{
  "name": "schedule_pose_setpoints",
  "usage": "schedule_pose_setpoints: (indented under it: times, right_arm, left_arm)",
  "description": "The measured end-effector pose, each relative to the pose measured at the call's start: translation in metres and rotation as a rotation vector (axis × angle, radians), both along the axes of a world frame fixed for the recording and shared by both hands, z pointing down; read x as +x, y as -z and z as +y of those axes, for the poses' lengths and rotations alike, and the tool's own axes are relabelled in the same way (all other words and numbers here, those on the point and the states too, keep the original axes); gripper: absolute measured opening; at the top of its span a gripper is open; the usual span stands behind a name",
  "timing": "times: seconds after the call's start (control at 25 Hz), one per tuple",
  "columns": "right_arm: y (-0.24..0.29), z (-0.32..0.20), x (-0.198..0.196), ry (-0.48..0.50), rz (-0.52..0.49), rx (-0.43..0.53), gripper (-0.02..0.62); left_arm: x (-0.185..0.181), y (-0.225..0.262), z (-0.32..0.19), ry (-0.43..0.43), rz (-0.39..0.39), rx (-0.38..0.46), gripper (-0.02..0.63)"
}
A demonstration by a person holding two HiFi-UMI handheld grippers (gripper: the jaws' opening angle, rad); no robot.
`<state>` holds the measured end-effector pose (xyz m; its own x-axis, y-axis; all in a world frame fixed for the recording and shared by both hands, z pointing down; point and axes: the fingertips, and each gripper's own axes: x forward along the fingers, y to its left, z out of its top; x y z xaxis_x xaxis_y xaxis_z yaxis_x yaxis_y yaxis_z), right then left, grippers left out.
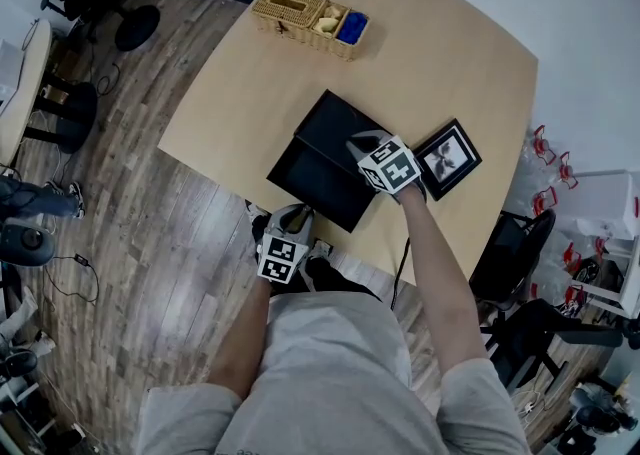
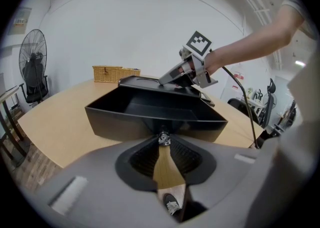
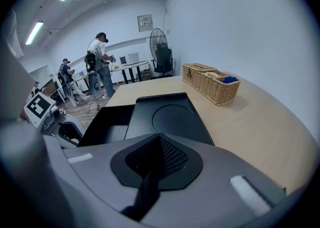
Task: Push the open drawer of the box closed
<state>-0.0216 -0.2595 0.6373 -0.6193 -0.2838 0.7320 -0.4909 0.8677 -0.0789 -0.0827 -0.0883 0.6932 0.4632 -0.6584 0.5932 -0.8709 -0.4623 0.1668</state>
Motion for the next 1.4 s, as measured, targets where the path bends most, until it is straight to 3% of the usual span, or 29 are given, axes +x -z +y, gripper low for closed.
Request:
schedule_pose_setpoints:
  times: [1.4]
  right_arm:
    - [0.000, 0.001, -0.001, -0.003, 0.000, 0.000, 0.002]
  left_arm:
    - [0.006, -0.004, -0.022, -0.030, -0.014, -0.015, 0.126]
